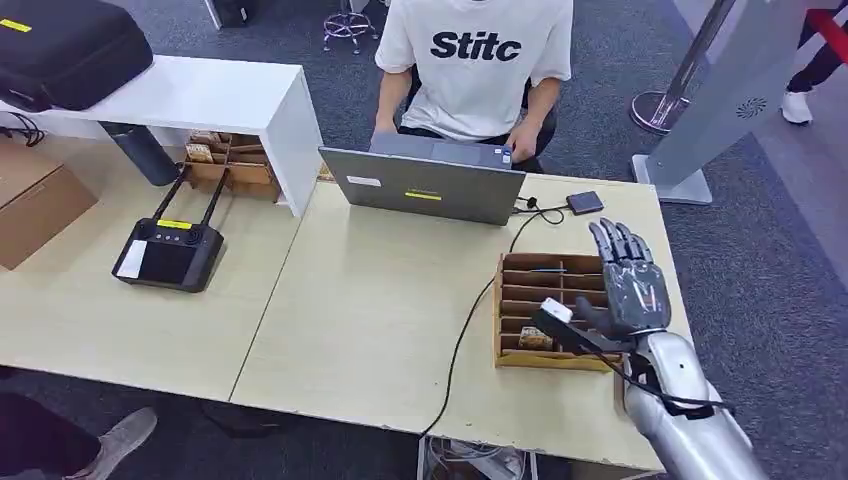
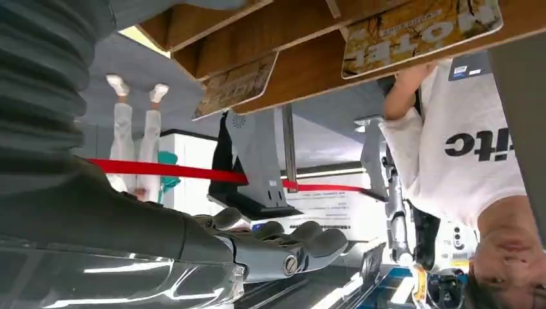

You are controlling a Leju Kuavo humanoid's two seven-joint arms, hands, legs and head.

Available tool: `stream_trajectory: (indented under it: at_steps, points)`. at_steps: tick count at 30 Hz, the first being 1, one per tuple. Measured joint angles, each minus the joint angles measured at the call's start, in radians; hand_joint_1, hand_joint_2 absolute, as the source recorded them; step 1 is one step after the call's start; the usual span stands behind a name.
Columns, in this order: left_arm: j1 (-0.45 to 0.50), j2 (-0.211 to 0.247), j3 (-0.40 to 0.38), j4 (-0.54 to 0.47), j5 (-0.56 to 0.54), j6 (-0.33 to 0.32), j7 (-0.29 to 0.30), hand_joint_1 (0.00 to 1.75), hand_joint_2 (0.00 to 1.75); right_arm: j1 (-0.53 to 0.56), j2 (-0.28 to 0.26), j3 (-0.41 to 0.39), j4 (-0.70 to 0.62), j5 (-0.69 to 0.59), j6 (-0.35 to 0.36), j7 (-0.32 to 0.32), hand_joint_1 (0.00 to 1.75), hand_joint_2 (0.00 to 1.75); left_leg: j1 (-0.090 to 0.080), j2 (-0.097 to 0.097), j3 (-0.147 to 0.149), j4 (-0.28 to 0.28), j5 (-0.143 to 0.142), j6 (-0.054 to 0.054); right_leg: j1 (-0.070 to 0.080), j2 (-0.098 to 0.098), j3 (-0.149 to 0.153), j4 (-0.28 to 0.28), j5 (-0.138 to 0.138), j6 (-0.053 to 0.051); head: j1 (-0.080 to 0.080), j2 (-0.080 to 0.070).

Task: Pass the card to the sensor for recognition and then transmit it.

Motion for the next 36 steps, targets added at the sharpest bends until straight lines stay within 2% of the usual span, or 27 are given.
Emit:
stream_trajectory:
  at_steps: [8,25,36]
  points:
    - [-0.01,0.0,0.024,0.0,-0.043,-0.006,-0.018,0.0,1.75,-0.002,-0.003,0.002,0.027,0.001,0.007,0.011,0.0,1.75,0.0,0.0,0.0,0.0,0.0,0.0,0.0,0.0,0.0,0.0,0.0,0.0,0.0,0.0]
    - [-0.024,-0.001,0.05,0.0,-0.068,-0.008,-0.029,0.0,1.75,-0.027,-0.007,0.0,0.061,-0.004,0.011,0.014,0.0,1.75,0.0,0.0,0.0,0.0,0.0,0.0,0.0,0.0,0.001,0.0,0.0,0.0,0.0,0.0]
    - [-0.04,-0.003,0.078,0.0,-0.102,-0.008,-0.044,0.0,1.75,-0.049,-0.013,-0.029,0.104,-0.012,0.01,0.019,0.0,1.75,0.0,0.0,0.001,0.0,0.0,0.0,0.0,0.0,0.001,0.0,0.0,0.0,0.0,0.0]
